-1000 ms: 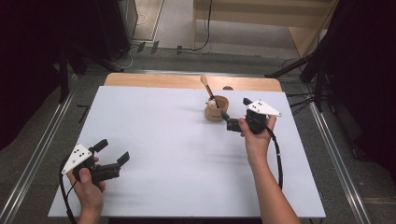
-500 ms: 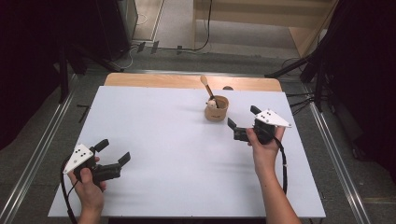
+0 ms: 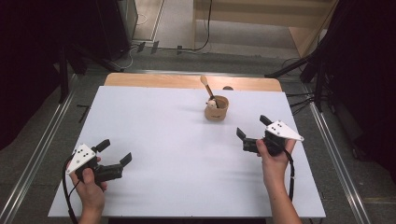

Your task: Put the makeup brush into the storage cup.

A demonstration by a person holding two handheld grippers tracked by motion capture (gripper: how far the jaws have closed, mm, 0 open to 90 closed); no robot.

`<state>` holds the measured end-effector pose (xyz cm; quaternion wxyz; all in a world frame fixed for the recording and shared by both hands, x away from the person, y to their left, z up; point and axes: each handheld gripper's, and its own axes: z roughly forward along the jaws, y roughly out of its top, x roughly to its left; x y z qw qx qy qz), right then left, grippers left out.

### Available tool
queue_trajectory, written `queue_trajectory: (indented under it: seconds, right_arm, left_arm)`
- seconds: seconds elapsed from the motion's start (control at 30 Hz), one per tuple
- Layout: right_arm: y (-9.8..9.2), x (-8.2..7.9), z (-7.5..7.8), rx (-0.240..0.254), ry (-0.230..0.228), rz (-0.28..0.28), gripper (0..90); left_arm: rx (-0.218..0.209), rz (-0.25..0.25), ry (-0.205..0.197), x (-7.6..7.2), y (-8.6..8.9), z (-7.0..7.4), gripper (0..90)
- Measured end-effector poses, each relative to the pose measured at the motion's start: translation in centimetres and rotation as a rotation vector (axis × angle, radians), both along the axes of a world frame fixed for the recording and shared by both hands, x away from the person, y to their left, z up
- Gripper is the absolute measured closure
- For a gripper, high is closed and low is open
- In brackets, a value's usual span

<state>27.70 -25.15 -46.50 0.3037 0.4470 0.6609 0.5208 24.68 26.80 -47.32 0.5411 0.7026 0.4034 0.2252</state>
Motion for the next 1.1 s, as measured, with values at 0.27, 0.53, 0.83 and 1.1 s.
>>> queue_trajectory:
  seconds: [0.27,0.53,0.83,1.1]
  right_arm:
    - [-1.6,-1.7,-0.6,0.007,0.007,-0.021,0.0]
    - [-2.9,-3.2,-1.0,0.013,0.020,-0.033,0.0]
    - [-4.3,-4.9,-1.7,-0.006,0.032,-0.054,0.0]
    - [-5.0,-6.1,-1.9,-0.020,0.033,-0.072,0.0]
  left_arm:
    - [0.013,-0.004,-0.016,-0.2,-0.2,0.0,2.0]
    - [0.026,0.001,-0.014,-0.2,-0.2,0.0,2.0]
    - [0.036,0.004,-0.015,-0.3,-0.2,-0.1,2.0]
    - [0.039,0.012,-0.010,-0.3,0.1,-0.1,2.0]
